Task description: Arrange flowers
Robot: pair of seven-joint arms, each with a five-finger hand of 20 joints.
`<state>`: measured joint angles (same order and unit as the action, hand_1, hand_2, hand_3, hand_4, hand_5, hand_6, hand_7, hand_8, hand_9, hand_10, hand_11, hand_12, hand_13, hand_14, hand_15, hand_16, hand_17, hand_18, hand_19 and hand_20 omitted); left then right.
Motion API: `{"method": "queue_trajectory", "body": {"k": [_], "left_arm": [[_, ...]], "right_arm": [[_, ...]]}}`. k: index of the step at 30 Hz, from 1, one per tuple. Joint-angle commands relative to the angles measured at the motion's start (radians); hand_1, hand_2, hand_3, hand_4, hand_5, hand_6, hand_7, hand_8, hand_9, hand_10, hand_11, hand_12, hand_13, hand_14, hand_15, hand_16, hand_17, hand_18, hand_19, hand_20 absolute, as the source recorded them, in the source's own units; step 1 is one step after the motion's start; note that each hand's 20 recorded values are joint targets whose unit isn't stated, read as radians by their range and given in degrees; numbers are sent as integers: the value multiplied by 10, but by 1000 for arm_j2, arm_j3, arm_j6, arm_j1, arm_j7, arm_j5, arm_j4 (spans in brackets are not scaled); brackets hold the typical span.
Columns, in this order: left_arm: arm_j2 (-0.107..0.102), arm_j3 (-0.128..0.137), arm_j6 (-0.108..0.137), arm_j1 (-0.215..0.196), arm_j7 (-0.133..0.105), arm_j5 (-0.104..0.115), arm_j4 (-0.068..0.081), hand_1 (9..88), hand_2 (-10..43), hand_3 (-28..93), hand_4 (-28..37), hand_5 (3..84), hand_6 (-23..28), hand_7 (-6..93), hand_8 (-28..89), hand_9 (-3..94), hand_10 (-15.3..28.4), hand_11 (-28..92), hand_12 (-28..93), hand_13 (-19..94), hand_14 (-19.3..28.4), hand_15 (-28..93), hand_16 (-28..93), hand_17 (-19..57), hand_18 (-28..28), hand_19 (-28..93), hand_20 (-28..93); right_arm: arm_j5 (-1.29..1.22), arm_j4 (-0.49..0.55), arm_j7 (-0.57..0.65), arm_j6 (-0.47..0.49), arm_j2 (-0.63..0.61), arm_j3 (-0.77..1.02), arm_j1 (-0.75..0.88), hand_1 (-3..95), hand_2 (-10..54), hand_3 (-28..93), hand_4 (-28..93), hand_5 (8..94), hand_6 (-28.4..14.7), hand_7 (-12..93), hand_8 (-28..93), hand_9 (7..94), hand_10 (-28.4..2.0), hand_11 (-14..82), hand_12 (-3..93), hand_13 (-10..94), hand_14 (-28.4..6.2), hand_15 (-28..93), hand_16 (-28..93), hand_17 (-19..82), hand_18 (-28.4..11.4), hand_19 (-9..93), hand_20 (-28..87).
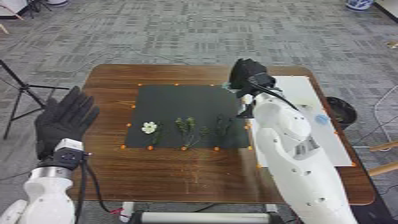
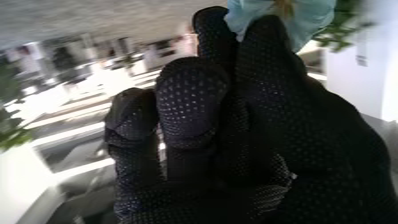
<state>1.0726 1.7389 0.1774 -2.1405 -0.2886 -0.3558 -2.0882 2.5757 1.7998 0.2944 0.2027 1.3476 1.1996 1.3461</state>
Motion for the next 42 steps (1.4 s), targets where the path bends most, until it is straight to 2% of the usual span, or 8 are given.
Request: {"method": "queue_trajectory", "body": {"k": [1,15,18,21,25,33,37,42], "left_arm": [[19,11,-14,-32,-19,30,-6,265,192,695,-283,442,72,91,-96,359,135,179,55,281,124,208,-56,-60,147,385,79],[8,-27,-41,6,-31,49,17,262,192,694,-283,441,72,89,-96,363,134,179,58,283,124,209,-56,-60,147,384,80],[11,-12,-41,9,-20,49,13,262,191,693,-283,441,72,89,-96,363,136,179,58,283,124,209,-56,-60,148,384,81],[4,-22,-48,34,-31,76,26,262,191,689,-283,441,73,89,-96,363,136,179,59,283,125,208,-56,-60,148,384,81],[-2,-17,-63,6,-41,74,2,261,190,686,-283,441,73,87,-96,363,136,178,59,283,125,208,-55,-60,148,384,81],[-9,-23,-77,6,-47,86,-3,260,189,690,-283,441,76,86,-95,364,138,180,60,283,125,210,-55,-60,148,385,82],[-14,-26,-74,13,-44,88,-5,261,187,690,-283,440,75,88,-94,363,138,180,60,283,126,212,-54,-60,147,386,83],[-14,-27,-80,19,-41,85,-3,262,187,690,-283,441,76,89,-94,362,138,180,61,282,127,213,-53,-60,147,386,83]], "right_arm": [[64,-117,-133,0,151,-118,-141,607,-95,665,-282,809,6,217,31,865,-85,48,335,772,-54,631,317,434,-212,885,404],[306,-363,-234,5,362,-101,-125,602,-95,670,-282,800,11,232,20,830,-80,41,317,756,-55,627,333,422,-207,876,403],[344,-404,-249,17,383,-107,-129,603,-95,669,-282,796,11,239,19,819,-84,37,311,747,-53,622,346,416,-207,869,403],[370,-461,-265,72,400,-107,-165,603,-95,669,-282,796,11,242,21,817,-80,37,308,745,-56,617,351,414,-209,865,403],[409,-447,-257,56,389,-127,-149,602,-95,671,-282,796,10,243,21,817,-76,40,309,746,-58,614,352,413,-211,862,402],[471,-449,-260,48,408,-128,-128,599,-95,675,-282,793,9,246,23,817,-76,41,309,752,-59,612,348,415,-214,860,403],[425,-456,-228,-72,393,-152,-93,594,-95,679,-281,795,9,246,21,818,-76,42,309,754,-59,613,346,417,-216,860,402],[485,-448,-244,-31,401,-143,-62,591,-95,680,-282,801,10,251,20,827,-75,44,308,765,-62,613,331,426,-216,864,400]]}}
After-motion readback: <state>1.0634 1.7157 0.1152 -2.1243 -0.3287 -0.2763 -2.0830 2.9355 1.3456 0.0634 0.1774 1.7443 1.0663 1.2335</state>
